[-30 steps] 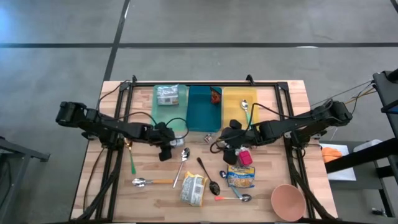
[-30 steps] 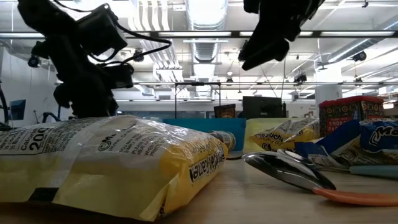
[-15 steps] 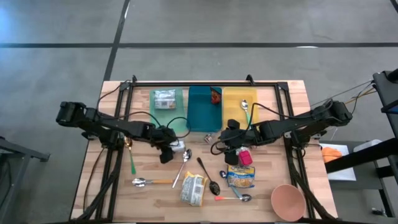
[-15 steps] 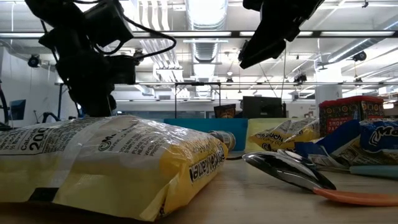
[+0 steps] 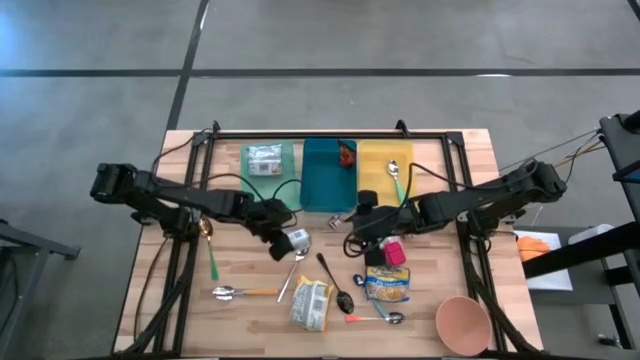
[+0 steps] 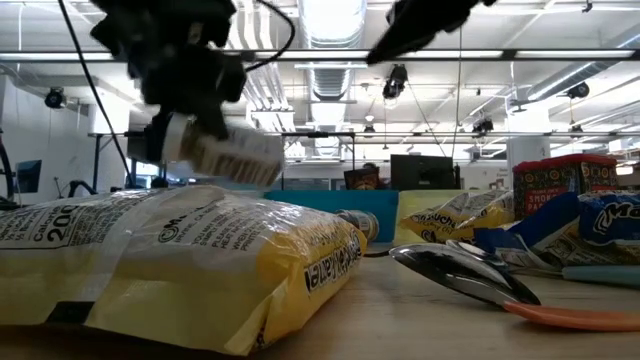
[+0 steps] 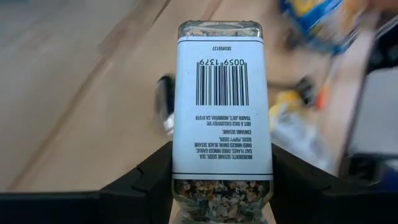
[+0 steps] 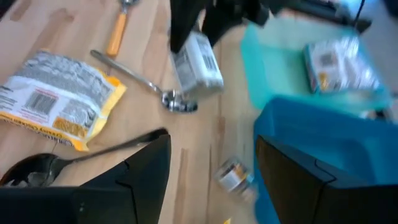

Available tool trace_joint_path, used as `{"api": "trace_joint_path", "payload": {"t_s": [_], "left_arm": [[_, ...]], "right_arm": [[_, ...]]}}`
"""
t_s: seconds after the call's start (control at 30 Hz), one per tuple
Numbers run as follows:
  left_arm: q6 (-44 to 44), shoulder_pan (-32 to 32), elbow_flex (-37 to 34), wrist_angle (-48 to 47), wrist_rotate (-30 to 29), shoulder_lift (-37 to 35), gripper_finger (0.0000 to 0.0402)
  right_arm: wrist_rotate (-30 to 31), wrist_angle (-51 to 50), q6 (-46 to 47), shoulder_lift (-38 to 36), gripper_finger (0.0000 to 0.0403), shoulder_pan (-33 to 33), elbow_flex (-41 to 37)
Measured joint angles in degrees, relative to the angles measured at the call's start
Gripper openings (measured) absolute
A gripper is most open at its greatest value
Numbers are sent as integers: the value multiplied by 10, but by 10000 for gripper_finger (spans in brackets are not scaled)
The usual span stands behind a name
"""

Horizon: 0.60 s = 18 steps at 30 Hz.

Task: Pick & Place Food Item
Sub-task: Put the white seasoning bottle into the blue bin

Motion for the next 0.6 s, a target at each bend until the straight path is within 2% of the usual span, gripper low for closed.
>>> {"api": "trace_joint_path", "payload": {"t_s": [0.17,0.37,0.6], "left_arm": [[-58,21,58,1,2,0,197],[-100,59,112,4,15,-1,197],[-95,66,132,20,62,-1,197]], "right_arm": [[5,-8,-67,17,231,0,46],[96,-105,-150,73,231,12,139],[184,-176,-153,133,231,12,234]]}}
